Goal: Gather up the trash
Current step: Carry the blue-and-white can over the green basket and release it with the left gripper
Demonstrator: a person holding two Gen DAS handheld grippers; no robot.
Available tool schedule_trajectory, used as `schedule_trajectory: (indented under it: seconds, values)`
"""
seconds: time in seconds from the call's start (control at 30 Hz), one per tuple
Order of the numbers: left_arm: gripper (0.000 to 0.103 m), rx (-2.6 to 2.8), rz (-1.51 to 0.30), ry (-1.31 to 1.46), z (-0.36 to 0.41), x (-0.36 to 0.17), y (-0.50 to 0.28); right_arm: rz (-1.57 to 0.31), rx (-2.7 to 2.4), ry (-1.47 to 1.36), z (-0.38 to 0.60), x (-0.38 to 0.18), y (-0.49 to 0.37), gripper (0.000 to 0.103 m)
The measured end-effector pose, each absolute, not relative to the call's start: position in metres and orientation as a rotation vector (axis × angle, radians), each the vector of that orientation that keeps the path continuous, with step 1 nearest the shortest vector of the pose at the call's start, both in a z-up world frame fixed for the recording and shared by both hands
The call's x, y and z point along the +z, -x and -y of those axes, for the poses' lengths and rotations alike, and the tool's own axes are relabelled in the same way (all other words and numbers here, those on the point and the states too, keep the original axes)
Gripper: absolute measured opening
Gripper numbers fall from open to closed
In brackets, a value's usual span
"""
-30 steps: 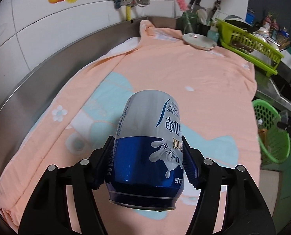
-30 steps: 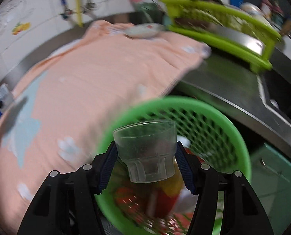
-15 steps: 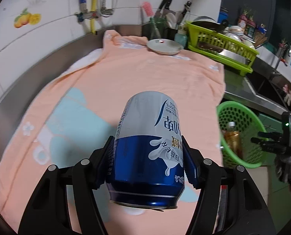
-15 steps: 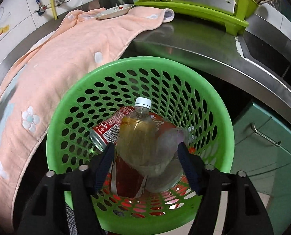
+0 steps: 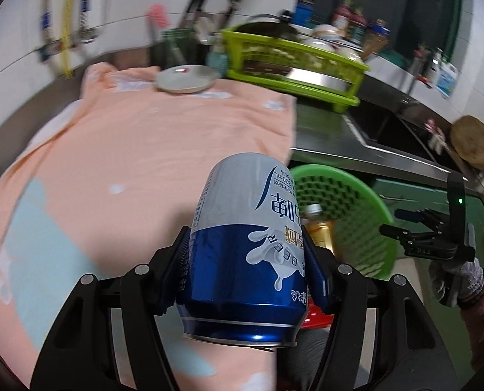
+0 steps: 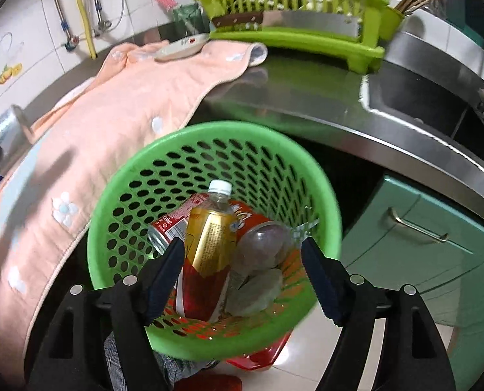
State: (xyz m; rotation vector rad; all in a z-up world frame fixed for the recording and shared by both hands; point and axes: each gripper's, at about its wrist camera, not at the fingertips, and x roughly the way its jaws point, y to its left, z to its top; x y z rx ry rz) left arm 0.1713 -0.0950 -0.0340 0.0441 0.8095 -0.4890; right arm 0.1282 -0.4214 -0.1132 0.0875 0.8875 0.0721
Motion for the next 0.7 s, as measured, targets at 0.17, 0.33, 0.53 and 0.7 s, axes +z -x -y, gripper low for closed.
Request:
schedule_trajectory:
  seconds: [0.17,0.33,0.53,0.7]
  values:
    - [0.062,-0.591,-0.844,-0.073,0.156,-0.05,-0.173,-0.837,0.051,-0.11,0.442,-0.097,-0.108,0.073]
    - [0.062,-0.667,-0.914,-0.111,0.218,-0.076,-0.178,-0.788,0.028,-0.137,0.466,-0.085,-0.085,0.074]
    - [0.062,-0.725,-1.001,-0.197,0.289,-0.114,-0.18,-0.757,-0.003,-0.175,0.494,-0.083,-0.065,0.074]
    - [0.062,-0.759,-1.065,-0.246,0.327,-0.141,-0.183,-0.754,-0.028,-0.214,0.516,-0.09,-0.057,0.074]
